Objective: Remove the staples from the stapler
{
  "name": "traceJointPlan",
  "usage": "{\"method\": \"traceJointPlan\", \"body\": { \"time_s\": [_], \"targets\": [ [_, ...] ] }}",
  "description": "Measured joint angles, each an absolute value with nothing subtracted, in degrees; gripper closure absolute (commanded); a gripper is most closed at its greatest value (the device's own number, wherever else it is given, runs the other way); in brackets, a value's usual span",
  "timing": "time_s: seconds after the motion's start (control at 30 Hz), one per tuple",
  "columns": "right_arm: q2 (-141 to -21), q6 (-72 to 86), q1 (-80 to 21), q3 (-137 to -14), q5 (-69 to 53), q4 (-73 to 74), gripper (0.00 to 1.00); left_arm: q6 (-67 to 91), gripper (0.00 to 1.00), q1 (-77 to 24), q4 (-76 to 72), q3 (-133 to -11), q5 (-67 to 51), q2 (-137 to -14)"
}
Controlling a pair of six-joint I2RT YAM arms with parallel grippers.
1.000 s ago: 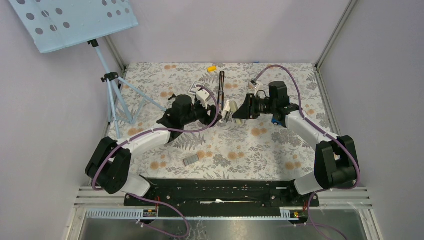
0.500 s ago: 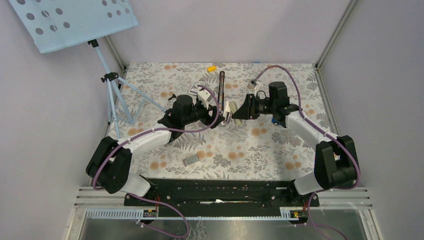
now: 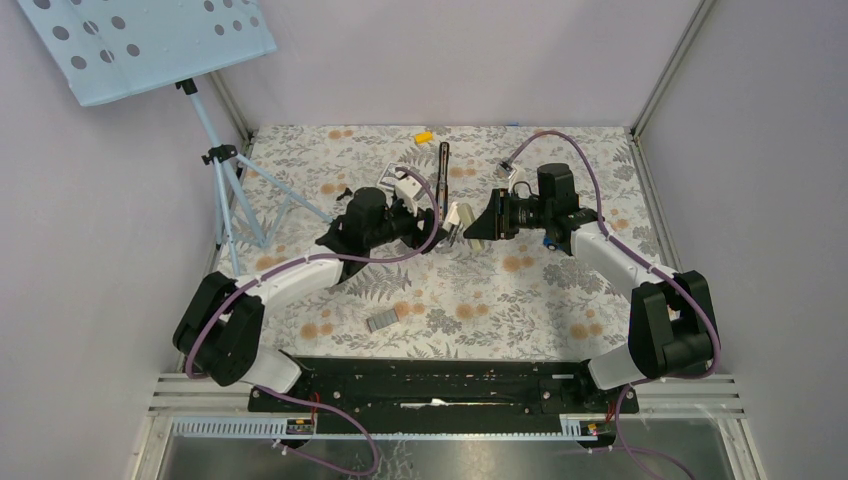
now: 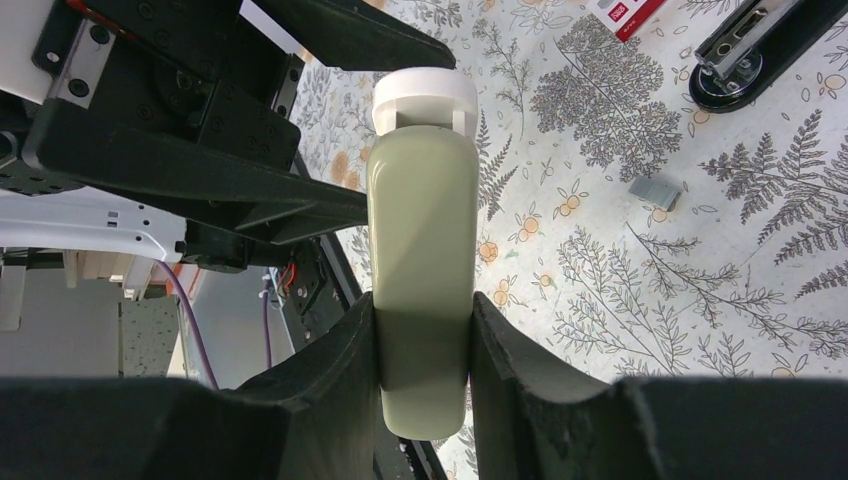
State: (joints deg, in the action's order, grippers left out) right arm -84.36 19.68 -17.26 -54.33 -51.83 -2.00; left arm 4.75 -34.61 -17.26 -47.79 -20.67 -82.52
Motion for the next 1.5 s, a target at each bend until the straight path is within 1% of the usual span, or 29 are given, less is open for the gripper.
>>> {"method": "traceJointPlan", "body": {
  "time_s": [0.17,0.4,0.47,0.57,0.63,0.73,0.83,1.23,1.5],
  "targets": [
    [-84.31,19.53,-17.26,-54.24,-52.58,-2.13,1.0,4.49,0.33,-34.61,-16.56,-49.19,-19.99,-83.31],
    [-83.99,19.49,-17.23,-53.17,-52.97,-2.09,1.0,3.31,0.42,-34.63,-15.25,-49.93,-18.83,-84.36],
    [-83.9,19.42,-17.19,-52.9,-52.58,-2.09,1.0,2.35,0.43,-34.81,-14.41,-50.65,-18.59,-84.88],
    [-83.68,19.33,-17.19,-52.23,-51.79,-2.17,1.0,0.23,0.42,-35.05,-12.93,-51.94,-18.37,-85.89],
    [-83.61,19.29,-17.17,-51.86,-51.42,-2.17,1.0,-1.26,0.38,-35.16,-12.08,-52.77,-18.35,-86.67],
    [-83.59,18.87,-17.17,-51.77,-51.09,-1.89,1.0,-3.84,0.35,-35.29,-11.49,-53.45,-17.85,-87.46],
    [-83.24,17.96,-17.19,-51.77,-50.54,-1.21,1.0,-6.7,0.35,-35.42,-11.4,-54.02,-17.06,-88.05],
    [-82.39,13.52,-18.41,-51.68,-45.34,3.25,1.0,-15.53,0.44,-36.45,-11.73,-55.4,-15.09,-91.55],
    [-82.39,11.16,-18.83,-51.68,-43.75,4.58,1.0,-20.4,0.45,-37.1,-13.91,-54.5,-13.17,-92.03]
  ]
}}
